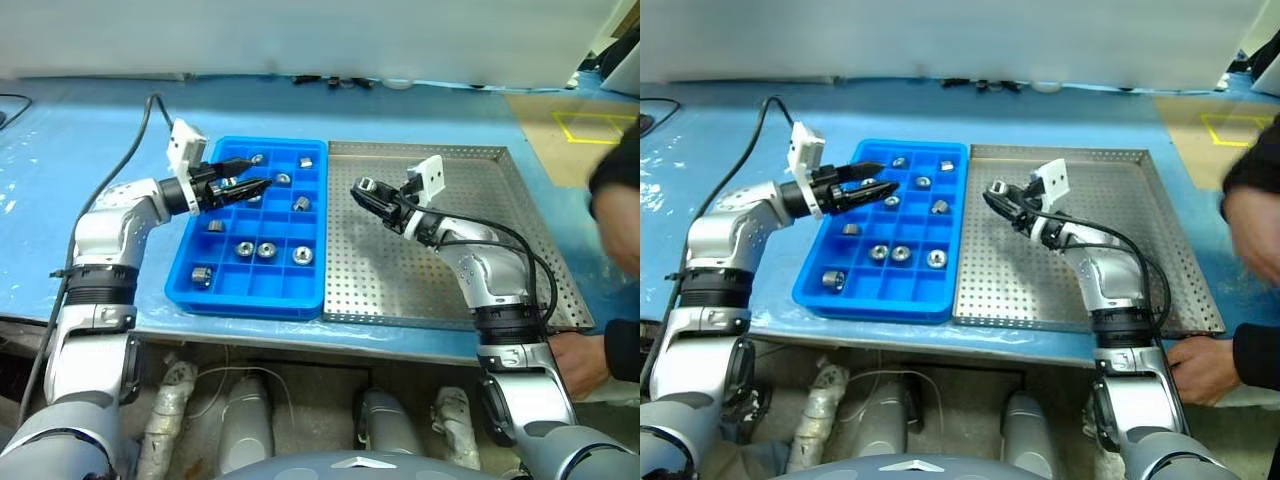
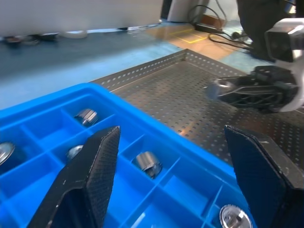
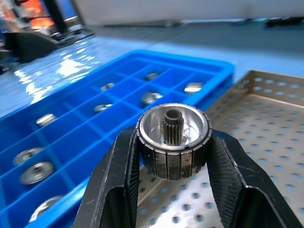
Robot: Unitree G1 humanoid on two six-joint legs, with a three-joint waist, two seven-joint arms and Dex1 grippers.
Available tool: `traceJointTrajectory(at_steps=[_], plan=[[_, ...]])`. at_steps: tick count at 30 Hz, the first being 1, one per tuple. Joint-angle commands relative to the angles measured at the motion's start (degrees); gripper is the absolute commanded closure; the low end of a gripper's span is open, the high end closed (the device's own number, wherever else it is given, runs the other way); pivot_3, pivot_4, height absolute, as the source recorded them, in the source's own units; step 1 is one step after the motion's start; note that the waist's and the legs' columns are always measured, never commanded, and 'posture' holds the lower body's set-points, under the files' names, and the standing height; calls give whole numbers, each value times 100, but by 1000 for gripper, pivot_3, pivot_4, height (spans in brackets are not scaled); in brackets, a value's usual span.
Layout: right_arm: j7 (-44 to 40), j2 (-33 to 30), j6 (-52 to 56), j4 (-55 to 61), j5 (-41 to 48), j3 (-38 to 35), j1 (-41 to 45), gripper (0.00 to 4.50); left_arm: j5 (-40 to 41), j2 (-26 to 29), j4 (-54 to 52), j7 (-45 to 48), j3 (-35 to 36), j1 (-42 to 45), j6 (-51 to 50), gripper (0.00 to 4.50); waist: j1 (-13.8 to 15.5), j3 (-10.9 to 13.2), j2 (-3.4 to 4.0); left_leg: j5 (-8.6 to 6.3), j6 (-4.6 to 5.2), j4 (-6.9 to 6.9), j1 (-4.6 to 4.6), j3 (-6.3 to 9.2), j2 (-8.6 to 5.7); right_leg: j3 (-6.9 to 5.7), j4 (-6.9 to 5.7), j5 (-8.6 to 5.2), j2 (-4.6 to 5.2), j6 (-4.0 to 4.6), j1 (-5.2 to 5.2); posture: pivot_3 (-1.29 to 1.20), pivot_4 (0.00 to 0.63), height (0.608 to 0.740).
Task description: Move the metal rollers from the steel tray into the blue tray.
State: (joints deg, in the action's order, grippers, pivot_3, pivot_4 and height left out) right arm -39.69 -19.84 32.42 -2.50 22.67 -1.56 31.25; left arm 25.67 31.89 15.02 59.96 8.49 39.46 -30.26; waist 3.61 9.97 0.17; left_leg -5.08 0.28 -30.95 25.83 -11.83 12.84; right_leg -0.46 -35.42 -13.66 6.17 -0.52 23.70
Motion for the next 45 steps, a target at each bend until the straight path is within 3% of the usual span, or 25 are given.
traceJointTrajectory(at_steps=[1, 8, 14, 21, 45], plan=[[-313, -217, 543, 871, 426, 102, -167, 2830, 226, 242, -641, -252, 369, -326, -182, 790, 51, 0, 0, 1, -2, 3, 3, 0, 0, 3, 0, 0, -1, -1, 6, -39, 150, 740], [-376, -282, 1400, 1810, 965, 325, -521, 2830, 455, 456, -1218, -649, 666, -871, -443, 790, 205, 0, 0, 14, -23, 32, 4, 4, -1, 5, -1, -2, -2, -4, 27, 33, 150, 740], [-268, -78, 1867, 2061, 1325, 479, -555, 2830, 626, 514, -1573, -837, 670, -1075, -608, 790, 254, 0, 0, 22, -36, 33, 2, 8, -4, 8, -12, -2, 0, -6, 28, 57, 150, 740], [-383, -260, 2175, 2289, 1532, 618, -698, 2830, 700, 633, -1700, -889, 620, -1128, -736, 790, 270, 0, 0, 34, -55, 37, 1, 14, -3, 11, -26, -3, -2, -9, 32, 62, 150, 740], [-202, -472, 2098, 2377, 1571, 693, -849, 2830, 538, 419, -1084, -723, 5, -451, -530, 790, 340, -2, -3, 54, -85, 30, -3, 17, -5, 17, -40, 0, -3, -14, 30, -31, 150, 740]])
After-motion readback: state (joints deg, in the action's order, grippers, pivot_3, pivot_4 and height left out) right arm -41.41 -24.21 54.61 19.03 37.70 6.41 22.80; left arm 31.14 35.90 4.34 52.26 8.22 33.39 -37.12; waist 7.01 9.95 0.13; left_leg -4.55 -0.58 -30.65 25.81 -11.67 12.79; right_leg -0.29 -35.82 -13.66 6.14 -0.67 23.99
